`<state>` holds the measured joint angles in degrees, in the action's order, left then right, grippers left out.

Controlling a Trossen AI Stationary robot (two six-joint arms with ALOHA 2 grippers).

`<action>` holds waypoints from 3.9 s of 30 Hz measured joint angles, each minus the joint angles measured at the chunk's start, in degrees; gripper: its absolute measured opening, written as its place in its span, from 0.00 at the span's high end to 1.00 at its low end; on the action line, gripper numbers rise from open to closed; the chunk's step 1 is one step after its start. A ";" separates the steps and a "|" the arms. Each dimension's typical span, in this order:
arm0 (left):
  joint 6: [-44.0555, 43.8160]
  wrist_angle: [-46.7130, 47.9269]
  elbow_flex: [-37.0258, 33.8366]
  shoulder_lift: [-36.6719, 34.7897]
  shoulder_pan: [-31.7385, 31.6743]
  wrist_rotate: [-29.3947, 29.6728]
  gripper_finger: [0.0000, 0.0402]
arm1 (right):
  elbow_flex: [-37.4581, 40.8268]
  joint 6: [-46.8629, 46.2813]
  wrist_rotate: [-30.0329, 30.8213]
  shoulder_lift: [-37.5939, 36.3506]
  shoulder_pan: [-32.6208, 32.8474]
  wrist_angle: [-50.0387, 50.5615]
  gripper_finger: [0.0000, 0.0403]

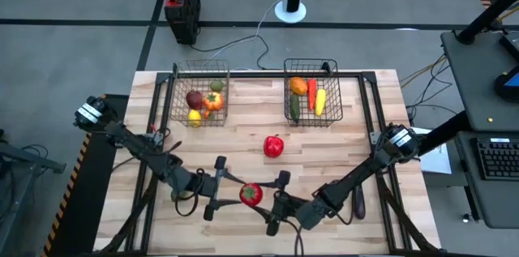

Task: Sort produce into baskets
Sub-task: Put the red tomato into the left yellow wire basket

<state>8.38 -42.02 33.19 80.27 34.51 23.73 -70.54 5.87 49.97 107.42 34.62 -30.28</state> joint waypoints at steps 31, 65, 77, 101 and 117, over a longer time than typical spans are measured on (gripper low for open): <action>-2.06 -7.56 0.92 6.62 -2.57 -3.68 0.30 | 0.26 -0.90 -0.13 0.04 -0.37 1.56 0.26; -1.18 -8.98 0.92 6.69 -2.96 -2.48 0.39 | -0.19 -5.38 0.86 0.04 -1.52 1.20 0.16; -0.24 -8.55 0.98 6.41 -2.92 -0.08 0.39 | -0.42 -4.15 1.50 -0.01 -1.50 1.46 0.10; 4.07 22.15 1.61 -12.95 -8.27 21.11 0.39 | -0.35 -2.99 13.13 -5.69 -1.24 6.36 0.10; -0.25 69.17 10.01 -27.33 -52.23 2.20 0.39 | -0.31 -7.45 13.06 -5.64 -1.30 7.28 0.10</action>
<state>8.13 27.15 43.20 52.94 -17.71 25.93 -70.85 -1.58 63.02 101.78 33.32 -23.00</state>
